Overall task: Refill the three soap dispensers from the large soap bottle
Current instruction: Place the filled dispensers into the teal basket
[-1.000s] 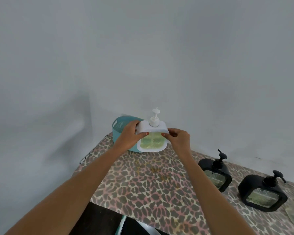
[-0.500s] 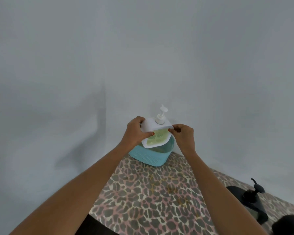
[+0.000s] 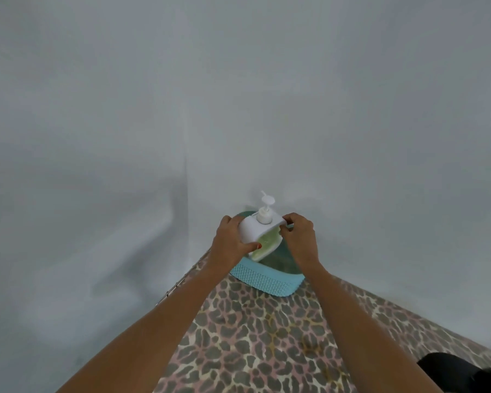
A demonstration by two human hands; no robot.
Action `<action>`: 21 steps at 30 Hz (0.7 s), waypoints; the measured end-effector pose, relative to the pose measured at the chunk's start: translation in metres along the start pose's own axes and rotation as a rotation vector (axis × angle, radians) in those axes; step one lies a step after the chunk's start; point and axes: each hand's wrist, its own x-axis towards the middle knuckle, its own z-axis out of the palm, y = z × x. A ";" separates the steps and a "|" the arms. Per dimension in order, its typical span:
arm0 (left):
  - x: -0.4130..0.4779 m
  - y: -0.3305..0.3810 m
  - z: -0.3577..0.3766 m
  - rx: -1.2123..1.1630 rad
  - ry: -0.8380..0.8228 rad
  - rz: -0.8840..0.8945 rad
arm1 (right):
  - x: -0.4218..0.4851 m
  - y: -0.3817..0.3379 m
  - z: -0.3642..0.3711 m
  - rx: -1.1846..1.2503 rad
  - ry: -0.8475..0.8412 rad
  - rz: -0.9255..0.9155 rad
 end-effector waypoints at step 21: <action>0.001 -0.021 0.031 0.133 0.128 -0.180 | 0.020 0.013 0.050 0.038 -0.202 -0.005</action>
